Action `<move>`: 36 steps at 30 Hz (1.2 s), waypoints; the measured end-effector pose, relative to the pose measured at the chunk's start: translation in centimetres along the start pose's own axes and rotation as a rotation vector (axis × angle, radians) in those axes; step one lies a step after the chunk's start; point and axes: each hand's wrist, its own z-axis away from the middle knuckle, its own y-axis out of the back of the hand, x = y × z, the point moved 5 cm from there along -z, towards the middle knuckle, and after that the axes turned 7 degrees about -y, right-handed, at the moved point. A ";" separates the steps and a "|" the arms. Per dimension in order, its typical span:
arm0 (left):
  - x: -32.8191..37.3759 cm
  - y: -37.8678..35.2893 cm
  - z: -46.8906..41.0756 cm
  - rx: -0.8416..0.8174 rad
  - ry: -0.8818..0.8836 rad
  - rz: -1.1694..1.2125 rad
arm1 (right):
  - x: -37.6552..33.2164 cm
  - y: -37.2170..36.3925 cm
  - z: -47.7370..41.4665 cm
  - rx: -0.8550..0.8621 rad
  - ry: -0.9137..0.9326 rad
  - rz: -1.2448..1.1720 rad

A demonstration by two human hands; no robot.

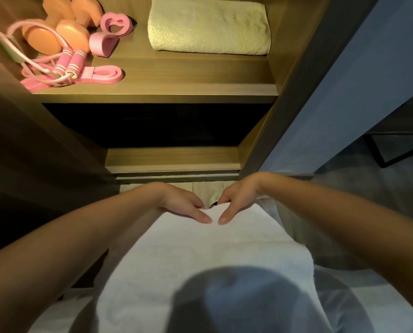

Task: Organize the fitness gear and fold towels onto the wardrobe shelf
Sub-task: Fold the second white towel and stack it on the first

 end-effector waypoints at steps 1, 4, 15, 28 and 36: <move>-0.5 0.2 0.2 -0.011 -0.007 0.034 | 0.2 0.1 0.0 -0.022 0.012 -0.040; -1.7 0.9 1.2 -0.021 -0.025 0.092 | 0.9 0.5 0.5 -0.049 0.046 -0.173; -0.8 1.7 6.9 0.054 -0.159 0.112 | 1.9 -0.3 4.9 -0.180 -0.047 -0.061; 12.1 10.9 25.9 0.766 0.128 -0.699 | -5.6 5.5 28.6 0.965 0.010 0.323; 15.5 6.8 28.0 0.511 0.182 -0.650 | -7.5 1.9 31.7 0.775 -0.142 0.472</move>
